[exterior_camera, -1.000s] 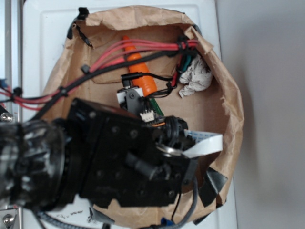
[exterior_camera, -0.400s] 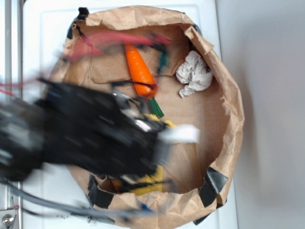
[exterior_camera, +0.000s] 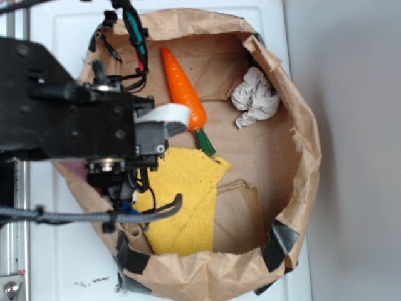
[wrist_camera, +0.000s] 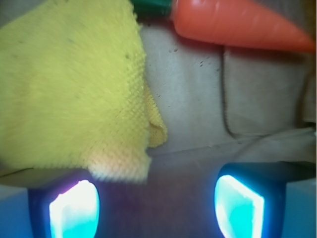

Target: Grab the yellow cloth.

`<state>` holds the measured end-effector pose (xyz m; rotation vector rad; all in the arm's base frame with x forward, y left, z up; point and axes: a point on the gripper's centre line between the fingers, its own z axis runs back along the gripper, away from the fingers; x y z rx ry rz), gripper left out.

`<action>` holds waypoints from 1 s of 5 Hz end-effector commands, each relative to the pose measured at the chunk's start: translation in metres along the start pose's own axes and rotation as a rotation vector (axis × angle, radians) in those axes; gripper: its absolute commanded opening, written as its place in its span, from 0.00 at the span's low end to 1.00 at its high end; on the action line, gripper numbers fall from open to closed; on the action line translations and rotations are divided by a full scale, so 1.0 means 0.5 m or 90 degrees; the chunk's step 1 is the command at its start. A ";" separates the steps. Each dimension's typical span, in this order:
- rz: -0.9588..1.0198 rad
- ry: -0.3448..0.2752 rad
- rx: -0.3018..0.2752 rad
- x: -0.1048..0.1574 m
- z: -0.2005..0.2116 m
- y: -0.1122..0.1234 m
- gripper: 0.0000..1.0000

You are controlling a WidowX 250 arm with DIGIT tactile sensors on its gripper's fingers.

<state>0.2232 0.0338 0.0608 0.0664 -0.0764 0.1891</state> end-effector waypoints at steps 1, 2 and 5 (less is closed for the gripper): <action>0.019 -0.042 0.001 0.004 -0.004 0.022 1.00; 0.038 -0.039 -0.002 0.099 -0.008 -0.016 1.00; 0.047 -0.050 -0.001 0.196 0.009 -0.061 1.00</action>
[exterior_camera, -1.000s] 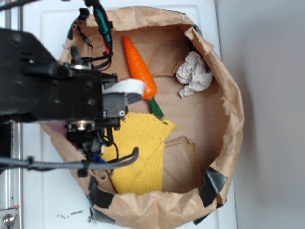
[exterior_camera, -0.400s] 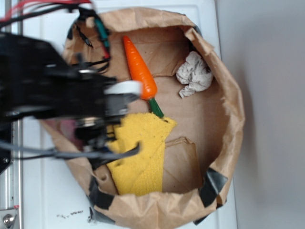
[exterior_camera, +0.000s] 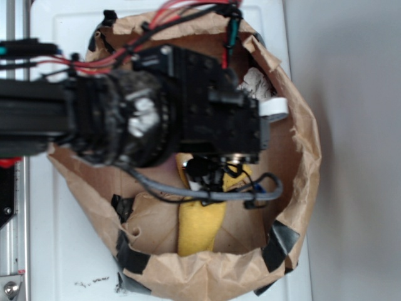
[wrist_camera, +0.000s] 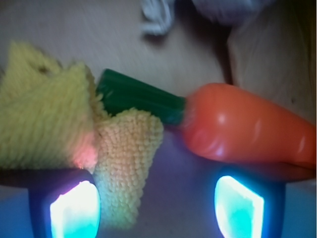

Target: Grab the yellow cloth.

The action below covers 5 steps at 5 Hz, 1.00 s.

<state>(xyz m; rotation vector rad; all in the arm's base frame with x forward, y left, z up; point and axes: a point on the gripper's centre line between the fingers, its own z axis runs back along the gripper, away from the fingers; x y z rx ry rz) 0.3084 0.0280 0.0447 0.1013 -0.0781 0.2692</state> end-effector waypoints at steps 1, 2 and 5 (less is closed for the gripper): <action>-0.009 -0.048 -0.027 0.028 0.062 -0.008 1.00; -0.032 -0.046 -0.057 0.012 0.089 0.013 1.00; -0.034 -0.070 -0.121 -0.021 0.113 0.025 1.00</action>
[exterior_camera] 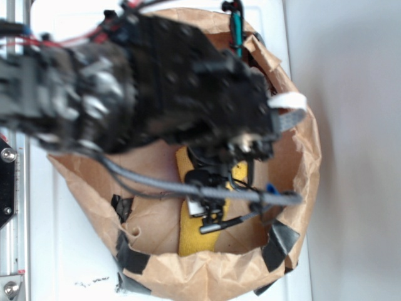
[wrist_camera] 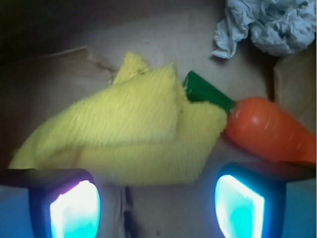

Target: Grab the yellow cloth.

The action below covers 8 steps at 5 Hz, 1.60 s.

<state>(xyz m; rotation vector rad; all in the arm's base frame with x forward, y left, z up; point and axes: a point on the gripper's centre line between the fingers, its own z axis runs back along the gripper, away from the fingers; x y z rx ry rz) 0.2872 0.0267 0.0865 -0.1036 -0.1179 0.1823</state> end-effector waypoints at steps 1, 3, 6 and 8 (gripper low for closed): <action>0.000 -0.057 0.027 0.022 0.005 -0.017 1.00; 0.022 -0.084 0.026 0.024 -0.019 -0.043 1.00; 0.081 -0.066 -0.028 0.072 0.040 -0.045 1.00; 0.110 -0.066 -0.060 0.091 0.061 -0.031 1.00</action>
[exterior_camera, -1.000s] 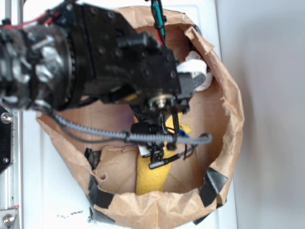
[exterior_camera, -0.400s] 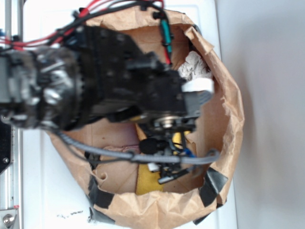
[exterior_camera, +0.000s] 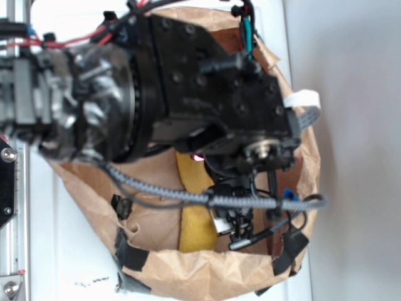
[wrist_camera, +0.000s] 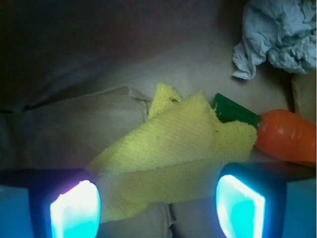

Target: Grab the yellow cloth.

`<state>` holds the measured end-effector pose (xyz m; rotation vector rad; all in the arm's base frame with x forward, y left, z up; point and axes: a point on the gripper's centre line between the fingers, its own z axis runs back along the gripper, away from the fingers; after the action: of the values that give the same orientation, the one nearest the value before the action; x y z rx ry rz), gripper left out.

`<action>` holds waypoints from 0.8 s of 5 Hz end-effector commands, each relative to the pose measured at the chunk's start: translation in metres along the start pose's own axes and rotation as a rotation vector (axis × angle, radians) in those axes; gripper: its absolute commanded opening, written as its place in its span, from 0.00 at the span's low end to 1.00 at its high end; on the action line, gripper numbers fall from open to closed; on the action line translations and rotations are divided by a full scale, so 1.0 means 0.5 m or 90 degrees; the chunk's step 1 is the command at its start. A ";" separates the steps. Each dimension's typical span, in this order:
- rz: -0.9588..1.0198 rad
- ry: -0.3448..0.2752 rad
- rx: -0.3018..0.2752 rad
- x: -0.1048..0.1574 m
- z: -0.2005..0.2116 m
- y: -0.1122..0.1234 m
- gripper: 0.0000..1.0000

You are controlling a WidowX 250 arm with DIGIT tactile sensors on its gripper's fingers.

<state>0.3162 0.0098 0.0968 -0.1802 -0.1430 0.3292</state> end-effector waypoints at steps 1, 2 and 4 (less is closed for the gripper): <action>0.016 -0.043 -0.003 0.045 0.032 0.006 1.00; 0.016 -0.051 0.018 0.045 0.014 -0.010 1.00; 0.000 -0.003 0.091 0.036 -0.086 -0.041 1.00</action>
<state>0.3350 -0.0083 0.0381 -0.0237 -0.0504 0.3518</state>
